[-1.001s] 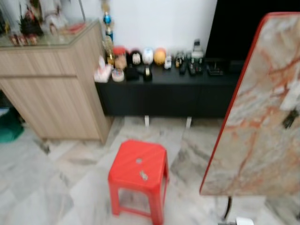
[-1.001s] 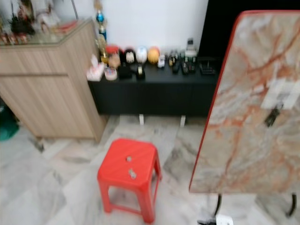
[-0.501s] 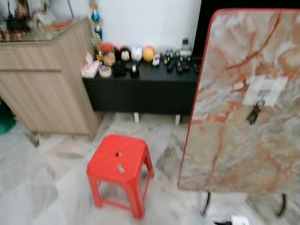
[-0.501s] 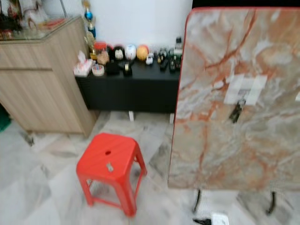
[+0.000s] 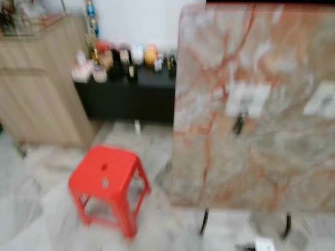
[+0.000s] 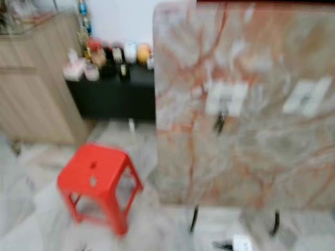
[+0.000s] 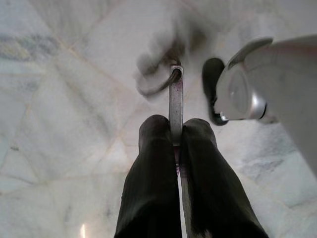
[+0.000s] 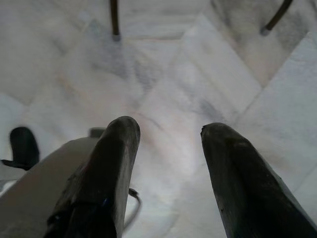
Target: Hang keys on a hook
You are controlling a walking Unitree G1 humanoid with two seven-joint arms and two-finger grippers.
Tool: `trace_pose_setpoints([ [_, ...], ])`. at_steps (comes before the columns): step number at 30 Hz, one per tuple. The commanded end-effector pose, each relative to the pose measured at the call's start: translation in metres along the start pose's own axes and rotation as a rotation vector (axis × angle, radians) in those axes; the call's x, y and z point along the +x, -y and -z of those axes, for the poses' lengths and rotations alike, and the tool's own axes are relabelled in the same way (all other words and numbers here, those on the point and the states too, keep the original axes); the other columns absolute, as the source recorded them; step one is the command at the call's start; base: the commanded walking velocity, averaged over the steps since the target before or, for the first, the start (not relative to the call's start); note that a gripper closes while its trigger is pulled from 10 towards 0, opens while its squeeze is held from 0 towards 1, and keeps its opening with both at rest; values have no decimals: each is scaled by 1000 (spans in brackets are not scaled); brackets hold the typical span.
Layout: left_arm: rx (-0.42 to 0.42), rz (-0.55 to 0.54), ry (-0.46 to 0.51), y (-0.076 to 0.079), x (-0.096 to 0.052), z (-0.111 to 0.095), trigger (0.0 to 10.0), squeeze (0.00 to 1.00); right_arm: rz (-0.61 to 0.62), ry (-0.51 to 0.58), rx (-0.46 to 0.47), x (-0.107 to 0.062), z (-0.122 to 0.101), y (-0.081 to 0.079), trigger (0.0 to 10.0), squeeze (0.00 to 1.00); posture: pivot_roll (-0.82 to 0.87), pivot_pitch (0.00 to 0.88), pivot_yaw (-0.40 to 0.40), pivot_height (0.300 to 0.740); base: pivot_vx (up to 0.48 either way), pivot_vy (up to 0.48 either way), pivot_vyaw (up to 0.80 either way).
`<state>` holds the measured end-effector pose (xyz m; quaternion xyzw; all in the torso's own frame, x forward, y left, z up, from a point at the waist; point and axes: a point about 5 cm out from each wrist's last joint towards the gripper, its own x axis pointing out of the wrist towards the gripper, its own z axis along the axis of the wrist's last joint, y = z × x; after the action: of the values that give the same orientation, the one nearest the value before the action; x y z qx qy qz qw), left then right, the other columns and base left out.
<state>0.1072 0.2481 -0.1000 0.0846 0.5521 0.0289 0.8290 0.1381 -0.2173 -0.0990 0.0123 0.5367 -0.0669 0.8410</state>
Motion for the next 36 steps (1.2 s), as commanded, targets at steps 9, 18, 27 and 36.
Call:
trace_pose_setpoints([
  [9,-1,11,7,4,1,-4,10000,0,5,-13,-69,-1,-1,8,10000,0,41,0,-15,740,0,-480,514],
  [18,-4,14,5,8,1,-3,10000,0,4,-7,-39,-1,0,11,10000,0,31,0,-25,740,0,-480,267],
  [27,-2,17,6,8,1,-3,10000,0,5,-3,-25,-1,0,11,10000,0,28,0,-28,740,0,-480,0],
  [36,-2,17,9,8,1,-4,10000,0,1,1,-21,-1,-1,11,10000,0,23,0,-26,740,0,-480,0],
])
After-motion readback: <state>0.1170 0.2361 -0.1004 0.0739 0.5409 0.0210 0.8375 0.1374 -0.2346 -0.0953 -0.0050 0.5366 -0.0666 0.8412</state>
